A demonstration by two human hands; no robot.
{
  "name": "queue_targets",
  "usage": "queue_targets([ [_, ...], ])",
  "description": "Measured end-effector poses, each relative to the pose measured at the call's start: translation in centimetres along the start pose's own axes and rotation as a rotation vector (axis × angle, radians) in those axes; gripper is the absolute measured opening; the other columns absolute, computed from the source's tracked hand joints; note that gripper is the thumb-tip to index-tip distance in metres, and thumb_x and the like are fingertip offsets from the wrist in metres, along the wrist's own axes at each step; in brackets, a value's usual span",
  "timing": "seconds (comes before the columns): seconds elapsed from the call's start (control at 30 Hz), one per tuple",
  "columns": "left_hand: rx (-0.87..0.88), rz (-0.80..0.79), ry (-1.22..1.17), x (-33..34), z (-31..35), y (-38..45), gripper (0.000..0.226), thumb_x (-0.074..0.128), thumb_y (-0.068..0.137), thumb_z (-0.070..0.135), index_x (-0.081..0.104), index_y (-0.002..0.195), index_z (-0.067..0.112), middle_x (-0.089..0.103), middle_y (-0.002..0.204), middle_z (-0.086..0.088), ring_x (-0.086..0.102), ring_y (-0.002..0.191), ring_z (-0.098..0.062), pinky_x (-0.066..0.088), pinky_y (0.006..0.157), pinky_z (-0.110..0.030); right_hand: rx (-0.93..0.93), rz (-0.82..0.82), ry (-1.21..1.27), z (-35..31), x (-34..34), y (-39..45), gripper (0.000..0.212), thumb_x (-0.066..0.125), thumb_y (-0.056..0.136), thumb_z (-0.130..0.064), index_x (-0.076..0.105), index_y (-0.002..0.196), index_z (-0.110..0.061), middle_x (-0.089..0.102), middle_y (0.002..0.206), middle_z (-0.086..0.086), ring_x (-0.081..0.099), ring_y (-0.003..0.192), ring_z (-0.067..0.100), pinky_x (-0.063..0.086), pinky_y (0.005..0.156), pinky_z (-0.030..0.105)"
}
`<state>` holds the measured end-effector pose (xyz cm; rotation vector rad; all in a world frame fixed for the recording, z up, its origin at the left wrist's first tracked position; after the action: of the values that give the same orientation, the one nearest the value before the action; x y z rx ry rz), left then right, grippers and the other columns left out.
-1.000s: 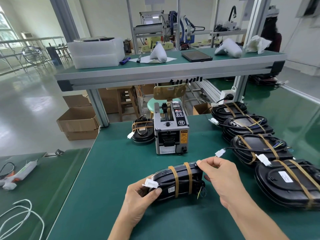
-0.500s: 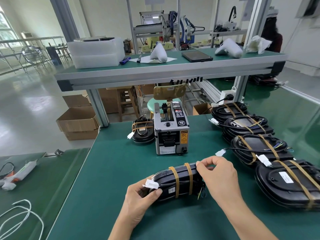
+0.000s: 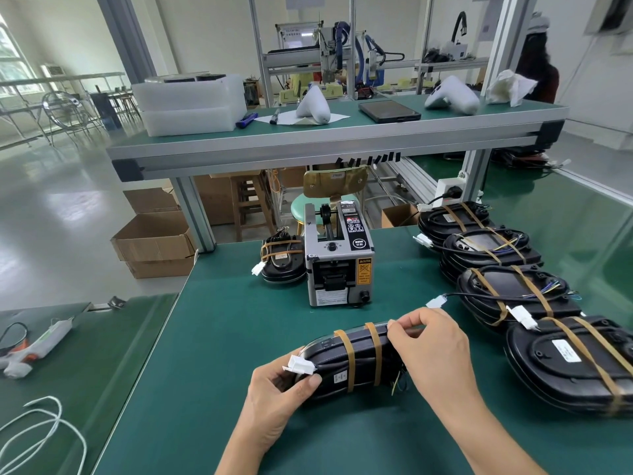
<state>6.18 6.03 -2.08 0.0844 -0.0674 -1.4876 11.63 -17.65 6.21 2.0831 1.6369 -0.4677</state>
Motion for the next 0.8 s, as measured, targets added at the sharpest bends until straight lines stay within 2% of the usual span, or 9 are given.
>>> queue_targets([
  [0.2, -0.004, -0.004, 0.001, -0.1, -0.1, 0.1, 0.055, 0.089, 0.077, 0.058, 0.081, 0.121, 0.026, 0.080, 0.120, -0.002, 0.075, 0.114, -0.014, 0.054, 0.093, -0.016, 0.024, 0.027, 0.047, 0.6, 0.2, 0.0, 0.015, 0.076, 0.086, -0.030, 0.063, 0.079, -0.029, 0.061, 0.092, -0.012, 0.062, 0.084, 0.004, 0.047, 0.077, 0.032],
  [0.47, -0.009, -0.007, 0.034, -0.2, -0.3, 0.1, 0.054, 0.087, 0.080, 0.058, 0.080, 0.122, 0.025, 0.080, 0.120, -0.001, 0.075, 0.113, -0.014, 0.054, 0.093, -0.015, 0.100, -0.001, 0.193, 1.1, 1.6, 0.1, 0.016, 0.076, 0.087, -0.031, 0.063, 0.095, -0.033, 0.068, 0.096, -0.016, 0.063, 0.091, 0.000, 0.050, 0.081, 0.029],
  [0.7, -0.006, -0.013, 0.019, 0.0, -0.1, 0.2, 0.055, 0.087, 0.080, 0.057, 0.079, 0.123, 0.024, 0.080, 0.121, -0.003, 0.075, 0.115, -0.014, 0.054, 0.093, -0.016, 0.164, -0.017, 0.368, 2.0, 2.4, 0.2, 0.013, 0.073, 0.092, -0.020, 0.070, 0.098, -0.031, 0.071, 0.101, -0.009, 0.067, 0.095, 0.011, 0.055, 0.089, 0.035],
  [0.8, -0.010, -0.020, 0.001, 0.0, -0.1, 0.2, 0.055, 0.088, 0.080, 0.055, 0.079, 0.125, 0.025, 0.079, 0.122, -0.004, 0.074, 0.116, -0.016, 0.054, 0.094, -0.017, 0.162, -0.009, 0.381, 2.2, 2.7, -0.1, 0.015, 0.068, 0.095, -0.019, 0.070, 0.100, -0.033, 0.068, 0.105, -0.007, 0.064, 0.097, 0.009, 0.054, 0.090, 0.036],
])
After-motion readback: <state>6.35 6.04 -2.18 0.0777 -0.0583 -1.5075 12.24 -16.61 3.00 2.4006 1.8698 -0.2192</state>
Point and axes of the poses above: each hand's wrist, its own y-axis towards the middle knuckle, its own x-axis out of the palm, z = x × y, the point moved 2 cm from there along y, towards the middle knuckle
